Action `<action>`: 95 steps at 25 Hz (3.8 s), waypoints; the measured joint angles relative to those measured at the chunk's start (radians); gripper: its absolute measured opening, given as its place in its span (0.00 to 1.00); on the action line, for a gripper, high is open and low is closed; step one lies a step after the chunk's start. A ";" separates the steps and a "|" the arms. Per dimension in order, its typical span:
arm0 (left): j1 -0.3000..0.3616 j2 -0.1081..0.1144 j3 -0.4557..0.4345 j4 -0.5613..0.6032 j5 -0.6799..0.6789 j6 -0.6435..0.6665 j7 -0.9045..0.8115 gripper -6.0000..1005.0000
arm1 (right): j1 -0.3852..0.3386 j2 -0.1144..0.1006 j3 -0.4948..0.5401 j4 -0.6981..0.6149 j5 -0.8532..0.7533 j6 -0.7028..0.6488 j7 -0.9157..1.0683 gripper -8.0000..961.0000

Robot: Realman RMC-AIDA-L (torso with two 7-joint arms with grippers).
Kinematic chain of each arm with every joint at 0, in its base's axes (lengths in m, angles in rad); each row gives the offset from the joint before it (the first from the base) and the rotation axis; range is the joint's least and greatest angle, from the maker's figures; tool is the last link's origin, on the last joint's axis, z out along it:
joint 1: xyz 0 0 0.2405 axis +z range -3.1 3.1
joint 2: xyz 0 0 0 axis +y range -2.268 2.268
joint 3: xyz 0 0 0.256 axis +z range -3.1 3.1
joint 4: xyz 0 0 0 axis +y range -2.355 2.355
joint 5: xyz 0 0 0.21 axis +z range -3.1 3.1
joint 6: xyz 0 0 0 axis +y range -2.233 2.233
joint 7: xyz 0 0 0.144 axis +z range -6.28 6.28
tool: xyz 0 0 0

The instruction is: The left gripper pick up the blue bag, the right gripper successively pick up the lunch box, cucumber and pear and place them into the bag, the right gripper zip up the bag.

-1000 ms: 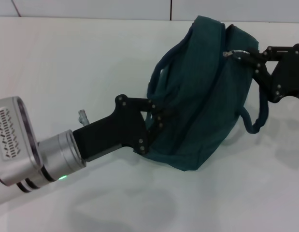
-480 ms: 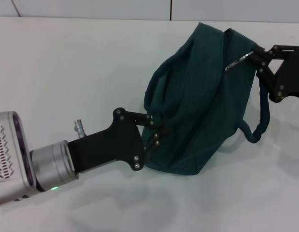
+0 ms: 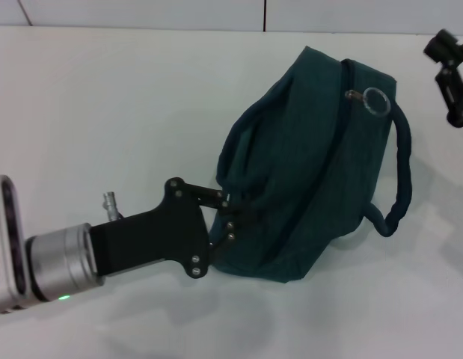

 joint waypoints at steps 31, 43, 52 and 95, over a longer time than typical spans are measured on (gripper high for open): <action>-0.005 0.010 0.021 0.001 0.001 0.027 -0.029 0.07 | -0.062 -0.015 -0.108 -0.282 -0.298 0.032 0.627 0.65; 0.000 0.009 0.022 0.001 0.001 0.029 -0.026 0.08 | -0.089 -0.015 -0.108 -0.276 -0.227 -0.010 0.571 0.66; -0.005 0.008 0.023 0.001 0.010 0.030 -0.026 0.08 | -0.068 -0.015 -0.135 -0.272 -0.238 0.075 0.590 0.66; -0.027 -0.017 0.015 0.013 0.002 0.016 -0.024 0.09 | -0.048 -0.075 -0.158 -0.333 -0.461 -0.036 0.684 0.49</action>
